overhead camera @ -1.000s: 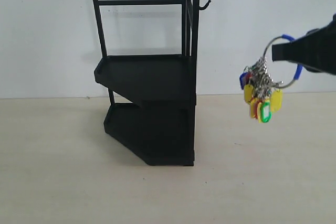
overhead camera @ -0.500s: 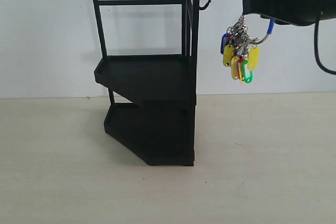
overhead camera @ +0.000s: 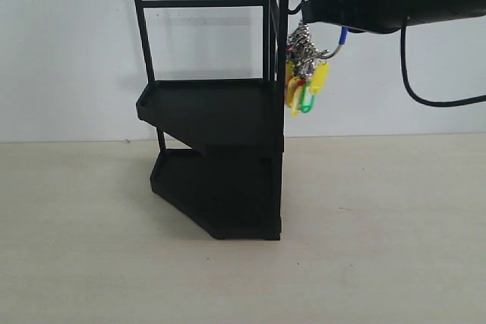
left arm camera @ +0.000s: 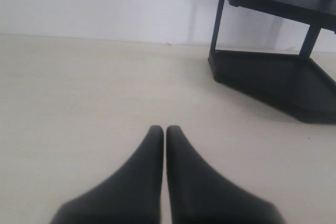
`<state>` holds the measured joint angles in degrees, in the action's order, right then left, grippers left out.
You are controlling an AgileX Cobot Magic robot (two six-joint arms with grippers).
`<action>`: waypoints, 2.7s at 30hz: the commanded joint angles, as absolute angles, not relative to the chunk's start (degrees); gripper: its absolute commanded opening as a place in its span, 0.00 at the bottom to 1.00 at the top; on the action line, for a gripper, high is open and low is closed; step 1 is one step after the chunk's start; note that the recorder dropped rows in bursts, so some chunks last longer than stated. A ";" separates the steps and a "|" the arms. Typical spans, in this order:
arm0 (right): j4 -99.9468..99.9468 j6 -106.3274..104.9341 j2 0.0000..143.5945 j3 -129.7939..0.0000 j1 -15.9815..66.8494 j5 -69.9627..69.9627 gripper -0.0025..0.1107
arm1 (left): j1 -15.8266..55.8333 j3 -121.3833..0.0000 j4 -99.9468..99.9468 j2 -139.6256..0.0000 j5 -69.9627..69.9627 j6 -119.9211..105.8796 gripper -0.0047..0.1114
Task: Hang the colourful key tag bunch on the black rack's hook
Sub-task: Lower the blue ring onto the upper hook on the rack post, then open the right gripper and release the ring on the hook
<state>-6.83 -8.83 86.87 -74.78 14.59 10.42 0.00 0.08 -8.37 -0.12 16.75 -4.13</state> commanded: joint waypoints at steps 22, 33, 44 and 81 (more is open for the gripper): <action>-6.87 -9.53 86.66 -75.58 15.95 8.32 0.02 | 0.04 0.00 -8.09 0.00 16.29 -4.33 0.08; -6.87 -9.36 86.22 -75.58 15.95 8.94 0.02 | 0.04 0.00 -8.09 0.00 16.29 -4.33 0.08; -7.24 -9.50 85.77 -75.58 18.07 8.77 0.02 | 0.04 0.00 -8.09 0.00 16.29 -4.33 0.08; -6.90 -4.14 85.88 -75.37 11.33 17.49 0.33 | 0.04 0.00 -8.09 0.00 16.29 -4.33 0.08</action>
